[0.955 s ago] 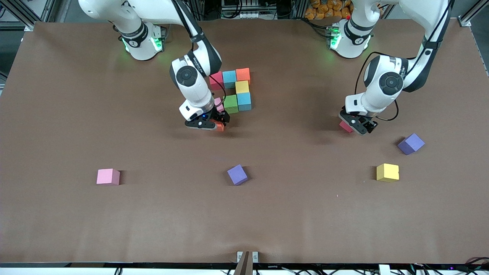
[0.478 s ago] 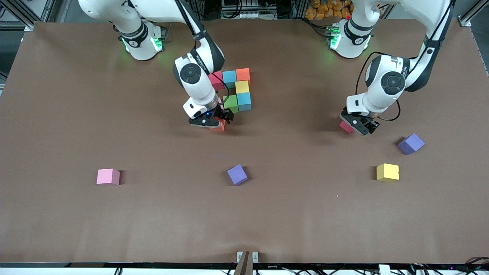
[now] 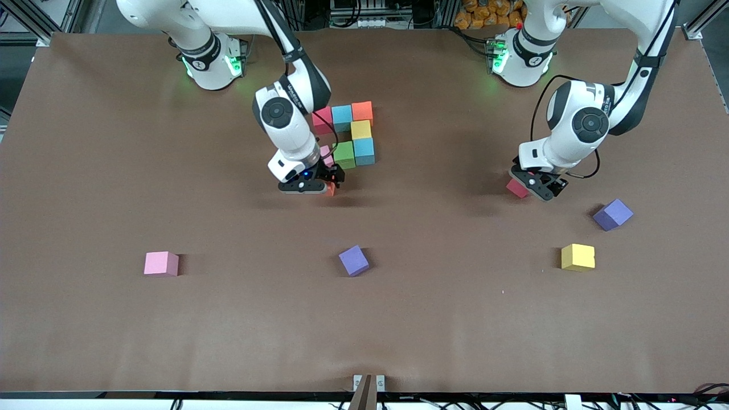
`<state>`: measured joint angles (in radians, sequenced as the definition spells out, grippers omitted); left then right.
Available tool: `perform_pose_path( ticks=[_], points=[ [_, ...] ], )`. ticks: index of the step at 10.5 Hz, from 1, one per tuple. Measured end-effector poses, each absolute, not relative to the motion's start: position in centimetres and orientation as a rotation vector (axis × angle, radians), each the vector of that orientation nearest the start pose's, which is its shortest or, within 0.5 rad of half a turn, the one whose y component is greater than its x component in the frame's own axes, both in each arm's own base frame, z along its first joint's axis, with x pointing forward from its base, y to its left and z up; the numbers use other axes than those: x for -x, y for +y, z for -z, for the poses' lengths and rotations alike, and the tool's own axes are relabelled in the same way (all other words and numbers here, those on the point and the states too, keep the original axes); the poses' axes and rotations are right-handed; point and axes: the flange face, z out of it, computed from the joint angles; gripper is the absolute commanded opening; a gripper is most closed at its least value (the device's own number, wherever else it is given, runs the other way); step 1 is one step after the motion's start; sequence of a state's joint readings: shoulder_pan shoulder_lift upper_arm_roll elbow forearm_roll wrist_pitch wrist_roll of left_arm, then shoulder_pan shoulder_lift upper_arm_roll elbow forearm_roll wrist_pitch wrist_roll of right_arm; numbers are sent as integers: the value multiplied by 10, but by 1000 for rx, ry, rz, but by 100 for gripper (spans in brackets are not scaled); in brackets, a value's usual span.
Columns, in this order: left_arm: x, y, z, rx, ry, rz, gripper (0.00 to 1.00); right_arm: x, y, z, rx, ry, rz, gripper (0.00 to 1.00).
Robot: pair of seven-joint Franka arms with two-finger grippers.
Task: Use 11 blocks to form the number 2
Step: 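Lower the orange cube below pink while the left gripper lifts red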
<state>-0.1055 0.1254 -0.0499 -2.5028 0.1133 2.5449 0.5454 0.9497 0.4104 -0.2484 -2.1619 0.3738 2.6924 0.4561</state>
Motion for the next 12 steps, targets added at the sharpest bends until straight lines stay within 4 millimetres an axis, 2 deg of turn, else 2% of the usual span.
perform_pose_path(
  ticks=[2, 4, 5, 7, 8, 9, 10, 12],
  points=[
    [-452, -73, -221, 2882, 1184, -166, 100, -465, 346, -234, 2983, 56, 96, 100],
    [-451, -73, -212, 2888, 1182, -169, 100, -490, 325, -254, 2975, 84, 57, 100],
    [-452, -73, -207, 2889, 1183, -159, 83, -509, 309, -266, 2972, 58, 46, 100],
    [-452, -74, -197, 2893, 1184, -141, 27, -542, 262, -277, 2986, -26, 73, 100],
    [-452, -74, -191, 2894, 1185, -135, 0, -550, 245, -276, 2995, -51, 81, 100],
    [-453, -74, -191, 2895, 1183, -128, 0, -551, 243, -275, 2996, -63, 82, 100],
    [-453, -74, -191, 2899, 1174, -121, 0, -548, 251, -272, 2994, -80, 91, 100],
    [-457, -75, -193, 2923, 1111, -95, 0, -534, 282, -257, 2997, -85, 115, 100]
  ],
)
